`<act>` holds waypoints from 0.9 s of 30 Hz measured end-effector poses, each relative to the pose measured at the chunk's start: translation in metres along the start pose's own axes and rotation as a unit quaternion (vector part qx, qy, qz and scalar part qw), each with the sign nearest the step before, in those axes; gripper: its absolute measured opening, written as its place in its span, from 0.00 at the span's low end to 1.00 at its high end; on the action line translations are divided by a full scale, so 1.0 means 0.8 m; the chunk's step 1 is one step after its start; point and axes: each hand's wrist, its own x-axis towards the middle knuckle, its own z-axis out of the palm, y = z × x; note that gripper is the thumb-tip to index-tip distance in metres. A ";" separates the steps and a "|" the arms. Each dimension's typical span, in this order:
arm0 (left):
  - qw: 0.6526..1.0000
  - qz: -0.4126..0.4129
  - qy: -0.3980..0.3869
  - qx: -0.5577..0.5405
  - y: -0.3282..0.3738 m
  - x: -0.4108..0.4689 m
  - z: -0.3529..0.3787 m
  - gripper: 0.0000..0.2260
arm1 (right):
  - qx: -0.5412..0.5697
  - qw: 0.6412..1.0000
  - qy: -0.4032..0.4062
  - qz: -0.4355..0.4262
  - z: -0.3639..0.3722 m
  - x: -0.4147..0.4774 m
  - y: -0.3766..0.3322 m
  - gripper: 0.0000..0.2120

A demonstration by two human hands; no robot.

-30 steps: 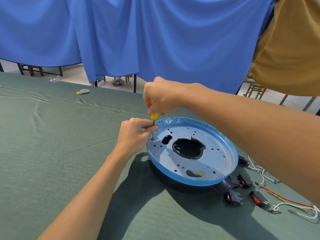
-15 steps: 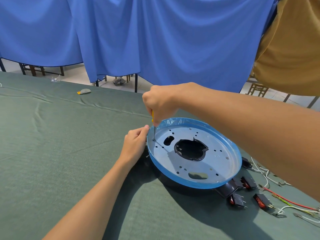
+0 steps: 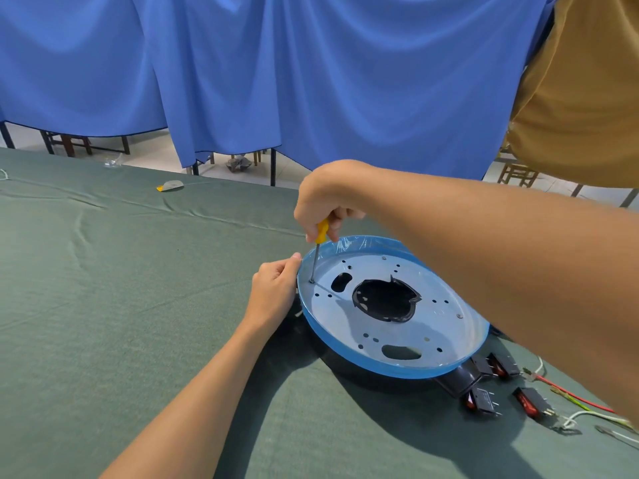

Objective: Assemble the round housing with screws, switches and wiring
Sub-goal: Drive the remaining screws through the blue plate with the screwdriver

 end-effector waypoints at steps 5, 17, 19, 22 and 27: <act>1.000 0.007 0.006 0.012 -0.001 0.001 0.000 0.25 | -0.017 1.000 0.003 0.001 0.001 -0.013 0.007 0.18; 1.000 0.012 0.005 0.023 -0.003 0.004 -0.002 0.24 | -0.263 0.917 0.207 -0.215 0.017 -0.023 0.005 0.16; 1.000 0.009 0.007 0.020 -0.003 0.004 -0.002 0.24 | -0.224 0.937 0.183 -0.198 0.015 -0.021 0.000 0.20; 1.000 0.007 0.004 0.010 -0.003 0.004 -0.001 0.25 | -0.132 0.980 0.101 -0.111 0.007 -0.008 -0.001 0.15; 1.000 0.006 0.005 0.000 -0.002 0.003 -0.001 0.25 | 0.030 0.999 -0.005 -0.024 0.004 0.006 0.018 0.12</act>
